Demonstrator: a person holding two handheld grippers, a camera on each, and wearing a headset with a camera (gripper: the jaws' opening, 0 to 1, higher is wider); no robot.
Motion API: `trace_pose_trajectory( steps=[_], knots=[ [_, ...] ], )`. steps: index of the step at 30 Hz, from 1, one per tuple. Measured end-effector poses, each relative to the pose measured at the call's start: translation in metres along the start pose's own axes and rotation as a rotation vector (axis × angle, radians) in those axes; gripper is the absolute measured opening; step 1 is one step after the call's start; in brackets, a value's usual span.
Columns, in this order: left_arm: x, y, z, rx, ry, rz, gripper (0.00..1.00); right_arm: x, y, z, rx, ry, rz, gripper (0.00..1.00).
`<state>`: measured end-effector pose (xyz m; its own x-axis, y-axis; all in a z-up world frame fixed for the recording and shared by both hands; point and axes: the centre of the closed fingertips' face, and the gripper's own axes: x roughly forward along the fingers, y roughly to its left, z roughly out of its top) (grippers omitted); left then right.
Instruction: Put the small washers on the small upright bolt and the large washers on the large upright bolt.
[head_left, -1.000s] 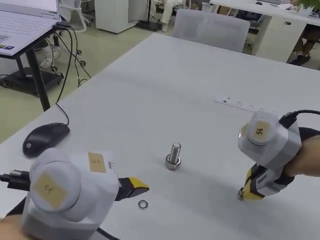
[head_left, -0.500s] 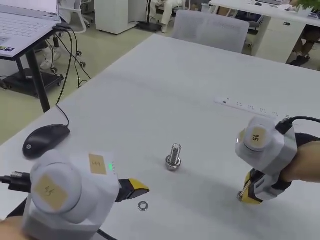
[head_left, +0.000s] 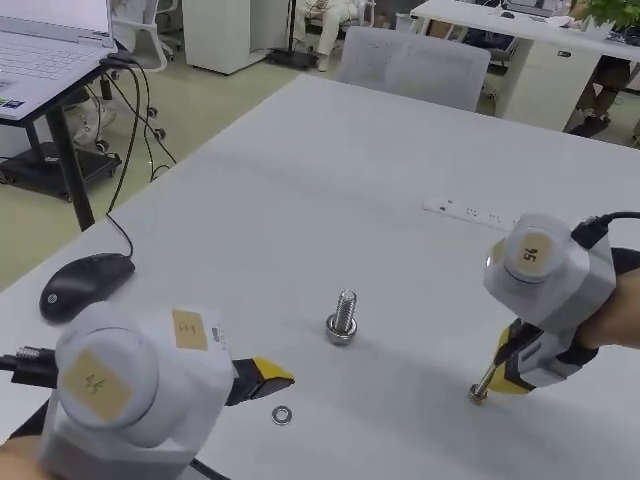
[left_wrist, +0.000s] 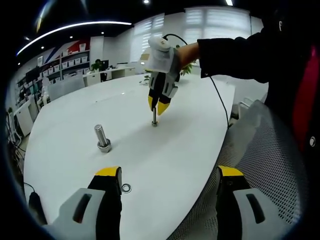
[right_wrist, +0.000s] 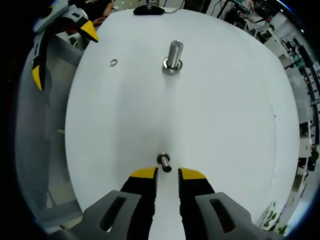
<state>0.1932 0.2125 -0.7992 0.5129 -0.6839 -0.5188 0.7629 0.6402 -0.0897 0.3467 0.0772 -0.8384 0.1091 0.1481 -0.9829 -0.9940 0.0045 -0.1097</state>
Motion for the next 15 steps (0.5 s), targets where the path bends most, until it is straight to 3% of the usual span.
trace_pose_trajectory(
  steps=[8, 15],
  knots=[
    [-0.001, 0.001, 0.002, 0.001, -0.01, 0.01, 0.76, -0.017, 0.007, 0.004, -0.031, -0.001, -0.015, 0.18],
    [-0.002, 0.004, 0.004, 0.002, -0.021, 0.024, 0.76, -0.032, 0.014, 0.022, -0.079, -0.017, -0.039, 0.19]
  ],
)
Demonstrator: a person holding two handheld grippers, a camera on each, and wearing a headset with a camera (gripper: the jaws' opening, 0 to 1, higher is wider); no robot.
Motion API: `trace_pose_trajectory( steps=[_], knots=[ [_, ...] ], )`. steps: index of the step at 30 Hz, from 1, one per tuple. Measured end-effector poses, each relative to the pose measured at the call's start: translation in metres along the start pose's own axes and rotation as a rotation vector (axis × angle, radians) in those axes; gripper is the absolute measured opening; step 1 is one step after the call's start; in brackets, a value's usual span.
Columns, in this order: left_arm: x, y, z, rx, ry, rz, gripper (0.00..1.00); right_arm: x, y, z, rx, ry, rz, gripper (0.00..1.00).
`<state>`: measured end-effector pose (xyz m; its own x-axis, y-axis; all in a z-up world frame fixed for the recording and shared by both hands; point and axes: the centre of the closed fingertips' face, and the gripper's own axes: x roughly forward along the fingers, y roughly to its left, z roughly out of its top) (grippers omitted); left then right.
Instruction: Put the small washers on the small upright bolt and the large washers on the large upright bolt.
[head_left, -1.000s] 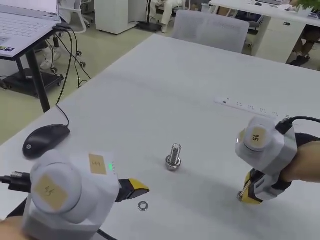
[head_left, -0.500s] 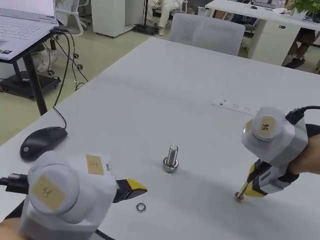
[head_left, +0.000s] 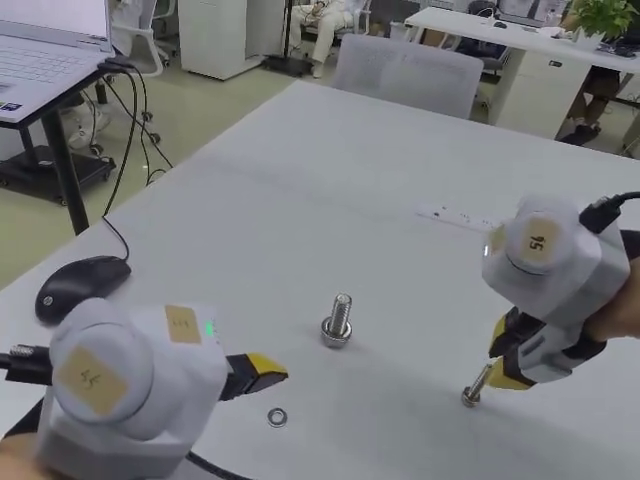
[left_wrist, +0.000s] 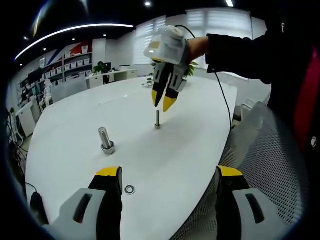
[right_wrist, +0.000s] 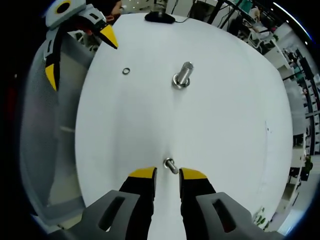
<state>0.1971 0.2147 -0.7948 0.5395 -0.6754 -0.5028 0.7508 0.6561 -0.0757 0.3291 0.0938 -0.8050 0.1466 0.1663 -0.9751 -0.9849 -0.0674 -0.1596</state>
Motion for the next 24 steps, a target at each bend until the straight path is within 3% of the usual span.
trace_pose_trajectory(
  steps=[8, 24],
  knots=[
    [-0.002, 0.003, 0.002, -0.001, -0.012, 0.016, 0.75, -0.004, 0.009, 0.032, -0.054, -0.04, 0.01, 0.19],
    [-0.004, 0.012, 0.004, -0.023, -0.029, 0.056, 0.73, 0.034, 0.048, 0.102, -0.206, -0.074, 0.109, 0.19]
  ],
)
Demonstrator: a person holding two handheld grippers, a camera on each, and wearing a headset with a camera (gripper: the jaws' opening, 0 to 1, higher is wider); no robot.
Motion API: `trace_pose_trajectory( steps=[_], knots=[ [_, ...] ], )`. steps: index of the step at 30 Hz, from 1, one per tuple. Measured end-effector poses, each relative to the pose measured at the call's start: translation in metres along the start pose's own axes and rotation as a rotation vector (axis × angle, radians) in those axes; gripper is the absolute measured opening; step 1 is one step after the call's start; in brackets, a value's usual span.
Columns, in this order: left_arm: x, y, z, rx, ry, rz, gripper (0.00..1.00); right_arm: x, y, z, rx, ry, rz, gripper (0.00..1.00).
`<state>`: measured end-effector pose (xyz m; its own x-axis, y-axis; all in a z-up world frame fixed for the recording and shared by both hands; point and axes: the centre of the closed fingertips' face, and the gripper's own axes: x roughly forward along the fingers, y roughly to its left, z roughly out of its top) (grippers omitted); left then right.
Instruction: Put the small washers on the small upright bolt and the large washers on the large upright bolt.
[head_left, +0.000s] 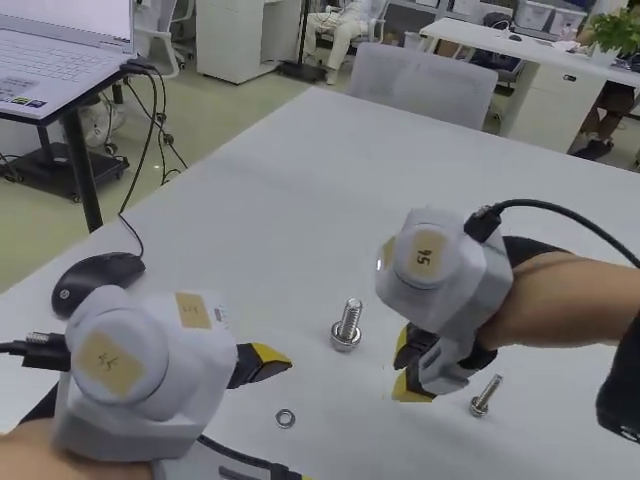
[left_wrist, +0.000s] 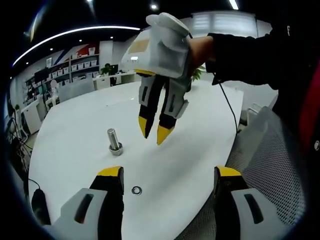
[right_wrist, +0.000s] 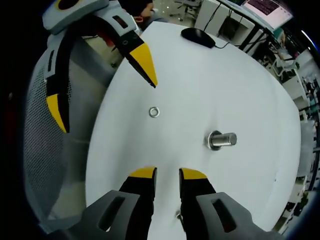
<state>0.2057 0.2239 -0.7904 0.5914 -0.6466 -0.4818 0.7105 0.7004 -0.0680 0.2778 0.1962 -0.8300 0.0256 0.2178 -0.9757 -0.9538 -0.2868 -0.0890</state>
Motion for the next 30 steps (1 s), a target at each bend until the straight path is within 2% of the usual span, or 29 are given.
trace_pose_trajectory(
  steps=[5, 18, 30],
  knots=[
    [0.0, 0.0, 0.0, 0.0, 0.001, 0.0, 0.72, 0.011, 0.005, 0.011, -0.027, 0.001, 0.028, 0.19],
    [0.001, 0.004, -0.001, -0.003, 0.01, 0.015, 0.71, 0.028, 0.006, 0.03, -0.06, -0.017, 0.05, 0.2],
    [0.002, 0.006, -0.002, -0.012, 0.019, 0.026, 0.71, 0.046, 0.014, 0.054, -0.061, -0.064, 0.093, 0.21]
  ],
)
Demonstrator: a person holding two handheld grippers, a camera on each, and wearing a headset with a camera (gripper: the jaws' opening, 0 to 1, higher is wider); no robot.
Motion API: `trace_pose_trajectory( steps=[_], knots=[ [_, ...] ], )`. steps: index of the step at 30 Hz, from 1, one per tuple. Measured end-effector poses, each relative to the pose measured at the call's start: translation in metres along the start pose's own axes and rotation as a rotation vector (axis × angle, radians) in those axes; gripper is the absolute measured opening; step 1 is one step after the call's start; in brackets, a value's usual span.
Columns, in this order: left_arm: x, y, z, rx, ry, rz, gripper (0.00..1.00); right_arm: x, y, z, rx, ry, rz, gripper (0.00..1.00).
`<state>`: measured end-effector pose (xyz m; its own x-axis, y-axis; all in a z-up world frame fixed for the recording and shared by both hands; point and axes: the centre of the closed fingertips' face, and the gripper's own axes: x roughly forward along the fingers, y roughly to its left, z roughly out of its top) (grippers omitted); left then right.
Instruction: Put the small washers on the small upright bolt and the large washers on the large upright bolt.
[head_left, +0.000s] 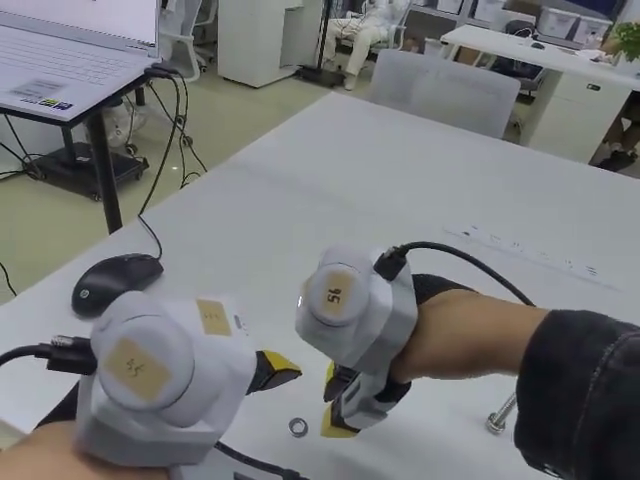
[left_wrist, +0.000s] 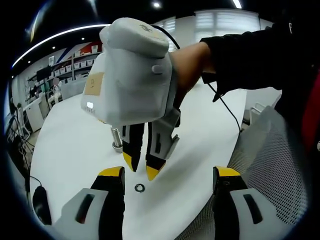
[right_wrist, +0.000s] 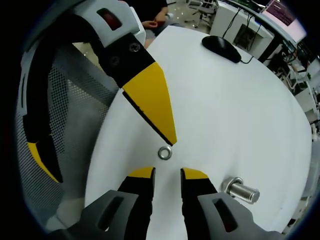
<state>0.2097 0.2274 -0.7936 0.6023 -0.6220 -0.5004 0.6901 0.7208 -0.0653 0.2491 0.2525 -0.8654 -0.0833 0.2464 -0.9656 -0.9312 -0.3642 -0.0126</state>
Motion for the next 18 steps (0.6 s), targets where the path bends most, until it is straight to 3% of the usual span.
trace_pose_trajectory(
  steps=[18],
  knots=[
    [-0.003, 0.002, -0.002, -0.022, -0.001, 0.017, 0.7, 0.019, 0.005, 0.013, -0.038, 0.007, 0.01, 0.2]
  ],
)
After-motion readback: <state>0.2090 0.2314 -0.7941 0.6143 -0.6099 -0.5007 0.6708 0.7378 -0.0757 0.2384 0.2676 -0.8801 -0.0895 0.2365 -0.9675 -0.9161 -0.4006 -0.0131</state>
